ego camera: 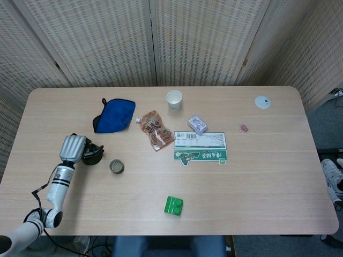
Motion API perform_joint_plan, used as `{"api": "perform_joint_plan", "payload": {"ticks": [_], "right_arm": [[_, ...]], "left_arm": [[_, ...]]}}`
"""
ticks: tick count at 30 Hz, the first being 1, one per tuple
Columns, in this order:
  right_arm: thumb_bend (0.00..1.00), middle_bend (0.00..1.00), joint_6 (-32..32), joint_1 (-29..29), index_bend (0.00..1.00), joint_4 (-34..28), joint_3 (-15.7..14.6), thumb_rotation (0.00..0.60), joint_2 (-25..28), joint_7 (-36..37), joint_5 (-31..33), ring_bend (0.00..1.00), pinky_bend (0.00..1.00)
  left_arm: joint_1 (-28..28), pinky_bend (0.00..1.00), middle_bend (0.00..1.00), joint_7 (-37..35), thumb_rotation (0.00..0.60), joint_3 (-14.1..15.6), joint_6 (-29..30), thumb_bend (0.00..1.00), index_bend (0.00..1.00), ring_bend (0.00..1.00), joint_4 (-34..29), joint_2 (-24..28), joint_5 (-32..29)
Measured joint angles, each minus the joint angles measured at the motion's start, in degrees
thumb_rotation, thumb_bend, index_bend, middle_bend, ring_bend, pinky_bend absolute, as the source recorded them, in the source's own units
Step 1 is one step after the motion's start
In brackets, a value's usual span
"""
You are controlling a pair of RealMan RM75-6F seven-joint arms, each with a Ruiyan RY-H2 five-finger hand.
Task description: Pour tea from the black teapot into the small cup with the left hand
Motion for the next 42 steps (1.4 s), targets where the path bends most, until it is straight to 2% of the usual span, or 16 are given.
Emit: {"api": "perform_joint_plan", "payload": {"ticks": [6,13,17,21,23,25,26,28,32,38,42], "right_arm": [[0.19,0.32,0.0,0.0,0.26,0.0,0.0,0.600,0.0,0.1,0.0,0.24,0.16],[0.19,0.32,0.3,-0.1,0.26,0.0,0.0,0.600,0.1,0.2,-0.1,0.24,0.16],[0.19,0.32,0.3,-0.2,0.26,-0.1,-0.1,0.600,0.1,0.2,-0.2,0.24,0.16],[0.19,0.32,0.1,0.0,0.26,-0.1,-0.1,0.600,0.2,0.3,-0.3,0.24,0.16],[0.19,0.32,-0.2,0.1,0.26,-0.2,-0.2,0.600,0.3,0.3,-0.4,0.24,0.16],[0.19,0.32,-0.9,0.3,0.26,-0.3,-0.3,0.600,0.5,0.3,-0.6,0.24,0.16],[0.19,0.32,-1.2,0.5,0.26,-0.4,-0.4,0.600,0.6,0.3,-0.6,0.24,0.16],[0.19,0.32,-2.0,0.8,0.26,-0.5,-0.6,0.600,0.8,0.3,-0.8,0.24,0.18],[0.19,0.32,-3.6,1.6,0.27,-0.8,-1.1,0.600,1.3,0.3,-1.5,0.24,0.22],[0.19,0.34,-4.3,2.6,0.31,-0.7,-1.9,0.600,1.2,0.6,-3.7,0.25,0.23],[0.19,0.35,-4.8,3.2,0.33,-0.2,-2.7,0.600,0.4,1.0,-5.3,0.25,0.23]], "left_arm": [[0.4,0.38,0.80,2.0,0.001,0.2,0.8,0.17,0.78,0.58,-1.3,0.4,0.2],[0.7,0.34,0.55,3.0,0.000,0.2,0.0,0.14,0.60,0.37,-4.2,1.9,-0.2],[0.9,0.28,0.39,2.9,0.000,-0.2,-0.2,0.14,0.44,0.27,-6.4,2.8,-0.8],[1.5,0.20,0.36,1.9,0.010,-1.0,0.9,0.14,0.40,0.26,-9.2,3.9,-1.2],[2.0,0.20,0.36,1.6,0.061,-1.4,1.8,0.14,0.40,0.26,-11.1,4.7,-1.5],[2.5,0.20,0.36,1.7,0.200,-1.7,2.6,0.14,0.40,0.26,-13.1,5.5,-1.8],[2.9,0.20,0.36,1.8,0.377,-1.9,3.1,0.14,0.41,0.26,-14.6,6.2,-2.1],[3.6,0.20,0.36,2.4,0.587,-2.1,3.9,0.14,0.42,0.26,-17.3,7.3,-2.5],[5.9,0.20,0.36,4.4,0.600,-2.2,6.6,0.14,0.44,0.27,-24.9,10.8,-3.4],[10.9,0.21,0.39,6.9,0.600,-1.8,12.6,0.14,0.46,0.30,-36.5,16.8,-3.9],[14.4,0.22,0.41,9.2,0.600,-0.5,17.8,0.14,0.47,0.32,-41.3,20.4,-2.9]]}}
